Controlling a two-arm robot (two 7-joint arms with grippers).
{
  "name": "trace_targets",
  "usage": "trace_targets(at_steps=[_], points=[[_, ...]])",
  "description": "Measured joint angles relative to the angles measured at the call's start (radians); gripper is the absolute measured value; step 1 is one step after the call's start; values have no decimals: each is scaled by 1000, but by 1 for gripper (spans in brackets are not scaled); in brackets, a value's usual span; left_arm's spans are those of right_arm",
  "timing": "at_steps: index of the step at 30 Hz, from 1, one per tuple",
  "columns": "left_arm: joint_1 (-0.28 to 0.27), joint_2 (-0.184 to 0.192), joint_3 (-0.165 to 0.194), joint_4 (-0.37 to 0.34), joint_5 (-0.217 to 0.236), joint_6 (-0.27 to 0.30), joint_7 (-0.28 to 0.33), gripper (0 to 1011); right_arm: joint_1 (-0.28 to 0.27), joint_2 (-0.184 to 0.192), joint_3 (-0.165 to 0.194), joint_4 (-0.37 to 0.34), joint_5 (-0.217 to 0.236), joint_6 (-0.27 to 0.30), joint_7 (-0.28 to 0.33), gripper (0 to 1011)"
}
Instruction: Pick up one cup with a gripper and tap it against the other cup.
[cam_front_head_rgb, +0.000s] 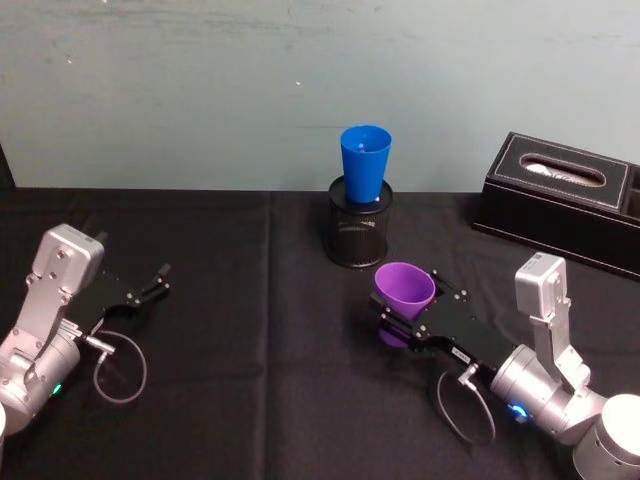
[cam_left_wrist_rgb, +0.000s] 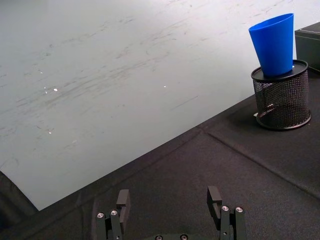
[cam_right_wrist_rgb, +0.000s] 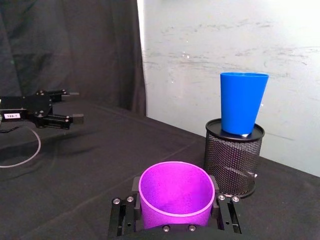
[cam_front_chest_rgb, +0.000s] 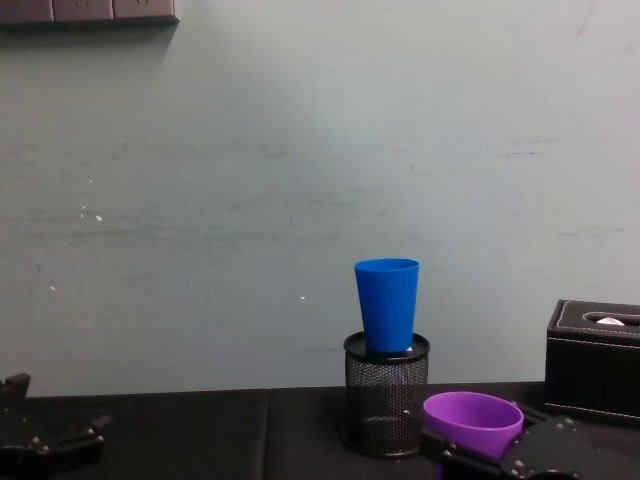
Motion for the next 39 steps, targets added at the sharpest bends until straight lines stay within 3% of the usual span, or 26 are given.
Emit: trace_targets(at_steps=[25,39], points=[[0,0,0,0,0,0,0,1011,-22,-2,4,-6,0,11,-5,747],[0,0,0,0,0,0,0,1011,-16,-5,9,34,-16,-9,-11,746]])
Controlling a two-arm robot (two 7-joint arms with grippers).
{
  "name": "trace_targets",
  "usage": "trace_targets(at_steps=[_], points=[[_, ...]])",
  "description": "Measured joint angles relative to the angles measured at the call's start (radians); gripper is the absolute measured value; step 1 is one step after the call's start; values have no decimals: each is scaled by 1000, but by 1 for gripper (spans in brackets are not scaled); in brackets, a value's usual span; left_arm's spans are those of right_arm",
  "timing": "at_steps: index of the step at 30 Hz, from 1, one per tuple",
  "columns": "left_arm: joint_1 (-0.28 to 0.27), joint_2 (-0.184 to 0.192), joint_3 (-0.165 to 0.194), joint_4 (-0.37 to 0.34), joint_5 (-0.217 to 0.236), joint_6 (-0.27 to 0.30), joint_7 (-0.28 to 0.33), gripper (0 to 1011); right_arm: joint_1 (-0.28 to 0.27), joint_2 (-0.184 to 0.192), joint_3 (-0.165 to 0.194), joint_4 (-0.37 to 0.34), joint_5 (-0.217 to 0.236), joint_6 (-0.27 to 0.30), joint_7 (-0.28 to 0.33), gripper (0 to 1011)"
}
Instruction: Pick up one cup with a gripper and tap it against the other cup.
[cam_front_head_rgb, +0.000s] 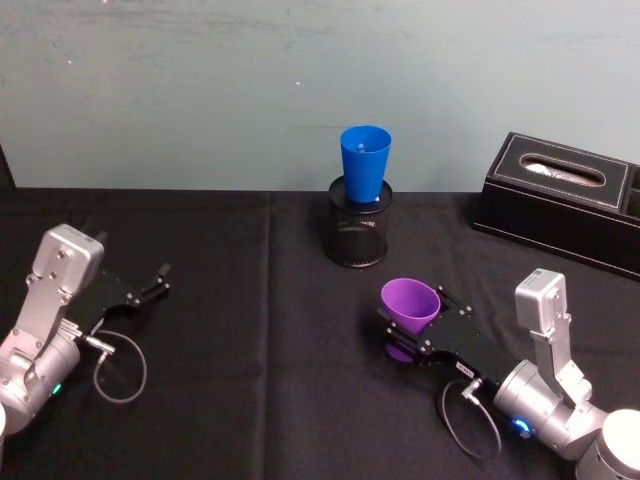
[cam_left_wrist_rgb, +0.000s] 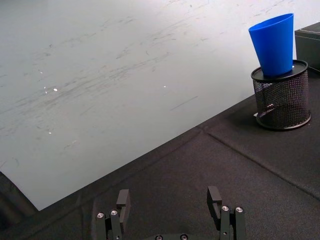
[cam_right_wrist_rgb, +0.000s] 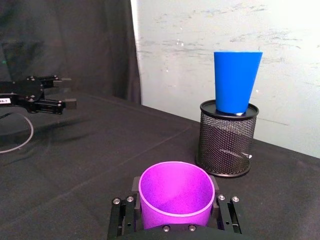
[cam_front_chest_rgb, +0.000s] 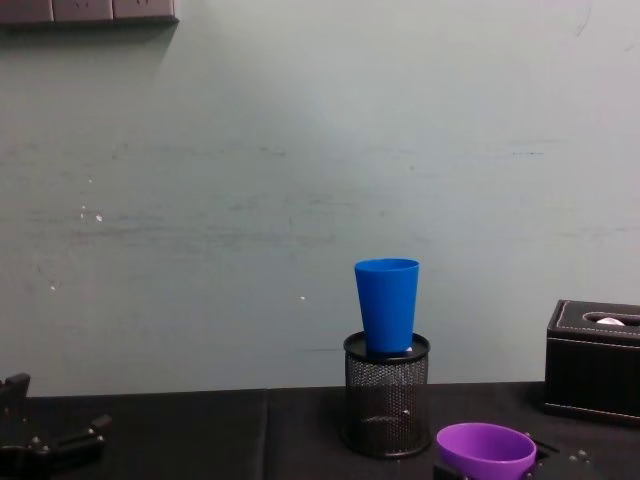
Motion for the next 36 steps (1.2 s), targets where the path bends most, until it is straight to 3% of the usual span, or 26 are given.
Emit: trace_targets(at_steps=[36], points=[[0,0,0,0,0,0,0,1011,11,-10,6,31,3,-28,28,746]])
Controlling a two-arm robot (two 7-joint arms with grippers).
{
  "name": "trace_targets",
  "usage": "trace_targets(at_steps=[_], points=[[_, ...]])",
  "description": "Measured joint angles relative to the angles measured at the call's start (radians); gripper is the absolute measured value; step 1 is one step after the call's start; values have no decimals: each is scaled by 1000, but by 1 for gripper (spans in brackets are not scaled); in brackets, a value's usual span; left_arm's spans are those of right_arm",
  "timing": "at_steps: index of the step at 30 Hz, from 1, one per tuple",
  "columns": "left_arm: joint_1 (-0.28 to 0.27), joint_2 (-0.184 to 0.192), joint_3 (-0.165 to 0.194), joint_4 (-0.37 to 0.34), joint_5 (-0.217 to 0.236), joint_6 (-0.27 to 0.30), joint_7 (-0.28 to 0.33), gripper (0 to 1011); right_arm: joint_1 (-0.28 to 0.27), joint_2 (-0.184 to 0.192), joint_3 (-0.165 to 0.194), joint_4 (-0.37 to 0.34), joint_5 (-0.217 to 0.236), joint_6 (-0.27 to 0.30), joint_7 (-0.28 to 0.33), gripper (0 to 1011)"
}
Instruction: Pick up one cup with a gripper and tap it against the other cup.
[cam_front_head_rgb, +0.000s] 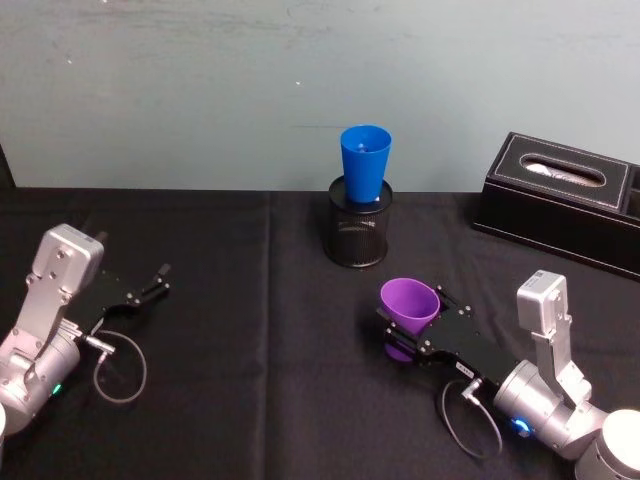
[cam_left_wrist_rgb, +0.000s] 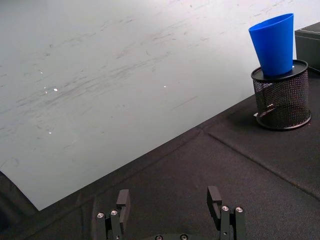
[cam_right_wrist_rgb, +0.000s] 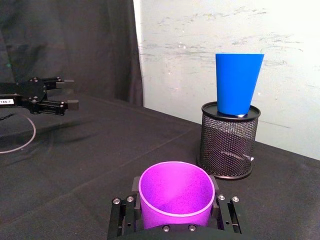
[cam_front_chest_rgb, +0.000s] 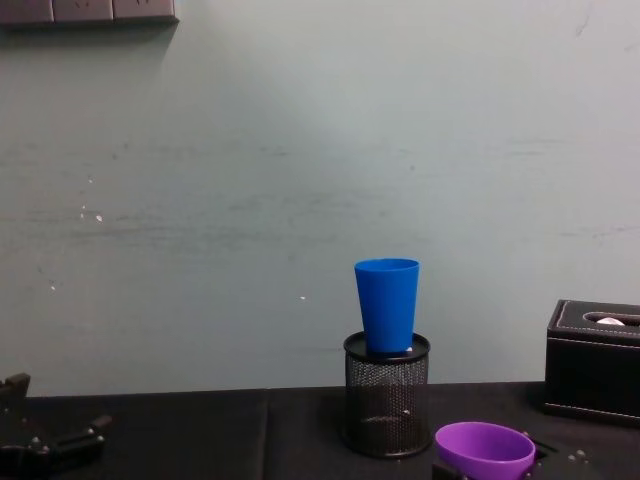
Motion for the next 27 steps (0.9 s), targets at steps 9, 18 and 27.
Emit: trace_targets(at_steps=[9,18,27], points=[[0,0,0,0,0,0,0,1011,-1,1,0,-1,-1,0,-3,746],[0,0,0,0,0,0,0,1012,-1,1,0,-2,-1,1,-3,747],[0,0,0,0,0,0,0,1011,-1,1,0,-3,-1,1,-4,747]])
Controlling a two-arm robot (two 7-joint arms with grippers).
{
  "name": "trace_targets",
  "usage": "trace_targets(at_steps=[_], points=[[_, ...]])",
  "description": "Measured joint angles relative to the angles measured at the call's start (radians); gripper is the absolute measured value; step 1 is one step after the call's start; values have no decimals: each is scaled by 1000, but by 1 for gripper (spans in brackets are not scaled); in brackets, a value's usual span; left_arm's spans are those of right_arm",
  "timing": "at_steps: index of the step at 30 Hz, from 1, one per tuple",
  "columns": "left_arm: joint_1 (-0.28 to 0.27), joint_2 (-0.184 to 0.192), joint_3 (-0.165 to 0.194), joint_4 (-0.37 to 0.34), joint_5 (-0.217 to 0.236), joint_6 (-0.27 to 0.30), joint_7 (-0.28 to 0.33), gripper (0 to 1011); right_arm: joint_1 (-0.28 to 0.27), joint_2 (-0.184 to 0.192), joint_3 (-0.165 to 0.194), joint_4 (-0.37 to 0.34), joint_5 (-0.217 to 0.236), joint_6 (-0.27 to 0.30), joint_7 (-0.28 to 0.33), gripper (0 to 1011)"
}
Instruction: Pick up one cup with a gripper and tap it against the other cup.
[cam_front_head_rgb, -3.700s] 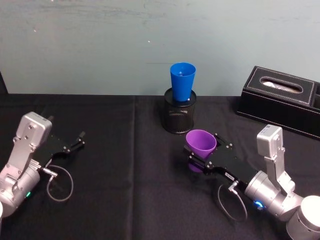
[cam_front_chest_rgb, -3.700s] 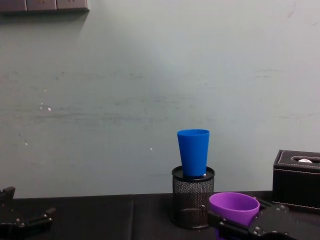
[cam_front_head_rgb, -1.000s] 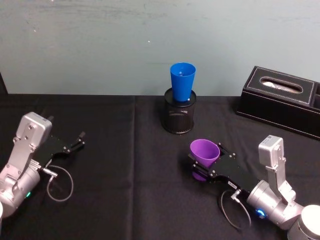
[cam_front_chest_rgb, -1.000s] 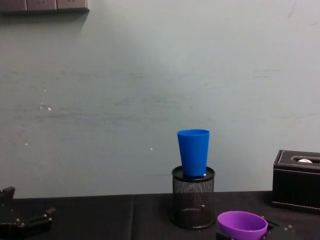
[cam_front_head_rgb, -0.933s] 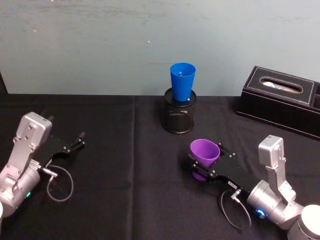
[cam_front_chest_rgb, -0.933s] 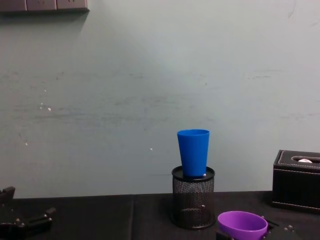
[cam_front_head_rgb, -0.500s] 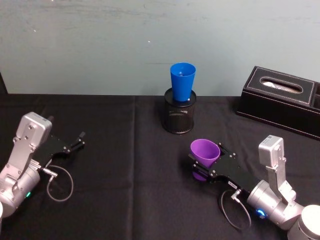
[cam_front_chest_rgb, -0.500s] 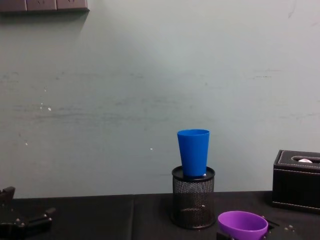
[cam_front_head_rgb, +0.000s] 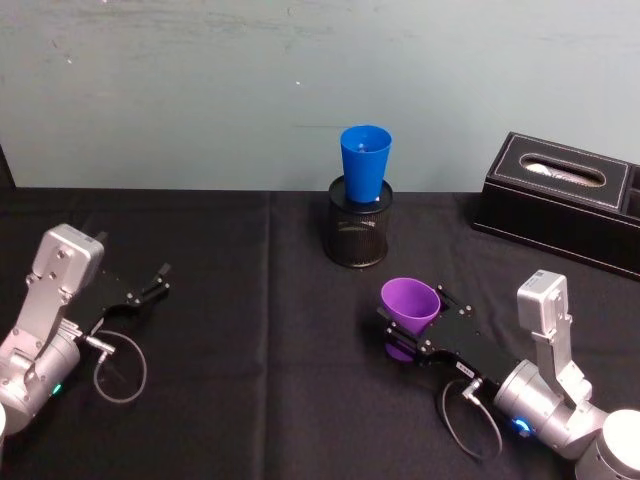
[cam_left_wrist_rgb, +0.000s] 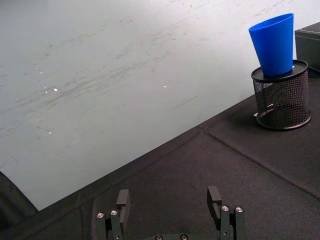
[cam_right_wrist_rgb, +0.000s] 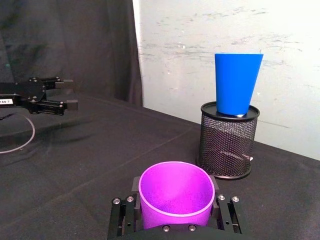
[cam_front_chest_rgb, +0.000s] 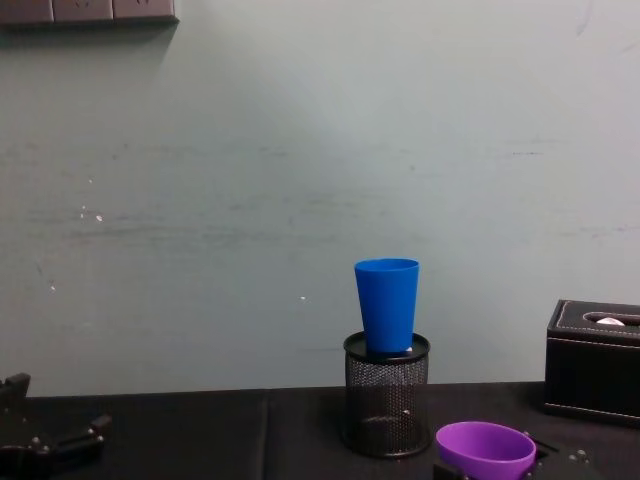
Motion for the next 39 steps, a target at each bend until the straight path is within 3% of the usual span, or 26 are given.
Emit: trace_targets(at_steps=[39], points=[[0,0,0,0,0,0,0,1011,0,0,0,0,0,0,0,746]])
